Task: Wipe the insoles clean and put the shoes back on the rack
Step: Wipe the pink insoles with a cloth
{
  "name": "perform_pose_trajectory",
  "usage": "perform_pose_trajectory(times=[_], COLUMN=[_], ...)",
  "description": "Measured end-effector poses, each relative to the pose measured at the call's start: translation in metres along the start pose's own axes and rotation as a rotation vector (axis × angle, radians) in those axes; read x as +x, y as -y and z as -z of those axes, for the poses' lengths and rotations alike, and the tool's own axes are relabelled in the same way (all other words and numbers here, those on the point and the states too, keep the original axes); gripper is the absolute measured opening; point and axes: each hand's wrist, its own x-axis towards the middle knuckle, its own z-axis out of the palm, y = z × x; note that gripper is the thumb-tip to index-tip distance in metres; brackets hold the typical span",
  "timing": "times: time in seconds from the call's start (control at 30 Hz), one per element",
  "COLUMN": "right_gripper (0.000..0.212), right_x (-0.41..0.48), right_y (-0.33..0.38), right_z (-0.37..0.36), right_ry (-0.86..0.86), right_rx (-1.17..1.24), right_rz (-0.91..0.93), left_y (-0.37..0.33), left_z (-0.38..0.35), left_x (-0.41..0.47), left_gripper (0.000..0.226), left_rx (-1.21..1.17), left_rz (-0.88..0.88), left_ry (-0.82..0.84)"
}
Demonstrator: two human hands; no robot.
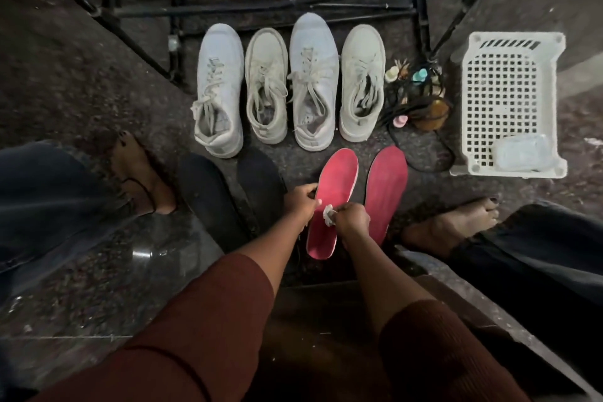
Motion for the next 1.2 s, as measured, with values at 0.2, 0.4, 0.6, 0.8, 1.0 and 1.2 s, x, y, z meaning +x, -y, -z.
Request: perform_pose_trajectory(times=[0.2, 0.4, 0.6, 0.8, 1.0, 1.2], right_gripper=[0.014, 0.020, 0.034, 0.028, 0.028, 0.025], right_x=[0.007, 0.011, 0.023, 0.028, 0.025, 0.000], right_y=[-0.002, -0.018, -0.040, -0.045, -0.046, -0.004], right_z=[0.002, 0.031, 0.052, 0.054, 0.069, 0.085], right_ry=[0.012, -0.255, -0.253, -0.188, -0.156, 0.099], right_rx=[0.024, 0.093, 0.027, 0.095, 0.246, 0.572], right_rz=[0.012, -0.105, -0.194, -0.174, -0.193, -0.179], left_y=[0.001, -0.005, 0.002, -0.001, -0.007, -0.035], left_z=[-0.003, -0.026, -0.081, -0.100, -0.094, -0.055], left_x=[0.006, -0.018, -0.030, -0.030, -0.026, -0.045], left_gripper=[0.047, 0.029, 0.039, 0.046, 0.043, 0.025], left_rx=[0.026, 0.063, 0.252, 0.258, 0.050, -0.447], left_rz=[-0.037, -0.161, -0.143, -0.044, -0.045, -0.020], left_ry=[-0.085, -0.254, -0.002, 0.162, 0.271, 0.233])
